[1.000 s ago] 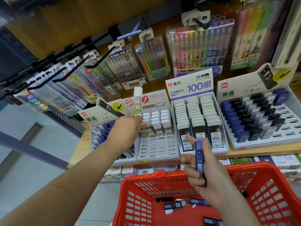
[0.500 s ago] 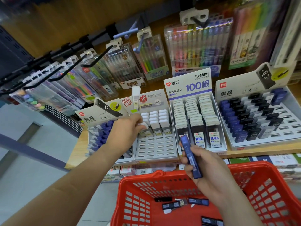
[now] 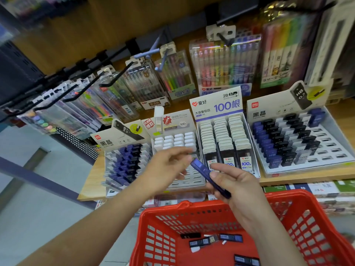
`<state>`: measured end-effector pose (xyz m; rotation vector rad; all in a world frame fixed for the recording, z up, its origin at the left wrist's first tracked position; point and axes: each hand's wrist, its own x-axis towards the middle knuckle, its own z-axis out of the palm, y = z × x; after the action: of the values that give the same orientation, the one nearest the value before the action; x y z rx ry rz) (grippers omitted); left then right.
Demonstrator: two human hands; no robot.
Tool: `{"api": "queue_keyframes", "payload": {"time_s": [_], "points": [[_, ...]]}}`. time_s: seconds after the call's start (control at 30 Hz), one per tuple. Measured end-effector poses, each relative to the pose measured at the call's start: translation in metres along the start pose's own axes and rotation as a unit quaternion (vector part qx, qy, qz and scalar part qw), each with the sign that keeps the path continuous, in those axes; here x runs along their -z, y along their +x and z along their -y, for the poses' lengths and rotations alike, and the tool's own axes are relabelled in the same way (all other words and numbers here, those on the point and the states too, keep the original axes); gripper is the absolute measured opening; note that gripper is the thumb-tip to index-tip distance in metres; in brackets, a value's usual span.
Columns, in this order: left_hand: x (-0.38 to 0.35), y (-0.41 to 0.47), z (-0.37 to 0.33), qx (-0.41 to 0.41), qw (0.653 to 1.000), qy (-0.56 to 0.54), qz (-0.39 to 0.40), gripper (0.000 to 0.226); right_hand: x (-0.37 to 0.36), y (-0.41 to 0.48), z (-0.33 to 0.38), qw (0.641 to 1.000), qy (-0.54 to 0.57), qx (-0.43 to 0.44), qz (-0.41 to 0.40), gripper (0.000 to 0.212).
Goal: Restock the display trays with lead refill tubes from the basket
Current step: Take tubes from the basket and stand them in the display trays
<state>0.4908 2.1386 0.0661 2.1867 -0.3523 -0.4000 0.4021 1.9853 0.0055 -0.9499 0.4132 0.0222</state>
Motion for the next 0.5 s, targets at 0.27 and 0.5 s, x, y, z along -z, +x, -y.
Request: {"api": "queue_keyframes", "payload": {"time_s": [0.27, 0.5], "points": [[0.023, -0.058, -0.009, 0.050, 0.993, -0.097, 0.041, 0.019, -0.020, -0.009, -0.004, 0.993, -0.025, -0.065, 0.097, 0.012], [0.066, -0.086, 0.018, 0.074, 0.984, -0.157, -0.039, 0.016, -0.053, -0.019, -0.013, 0.984, -0.094, -0.044, 0.147, 0.014]]}}
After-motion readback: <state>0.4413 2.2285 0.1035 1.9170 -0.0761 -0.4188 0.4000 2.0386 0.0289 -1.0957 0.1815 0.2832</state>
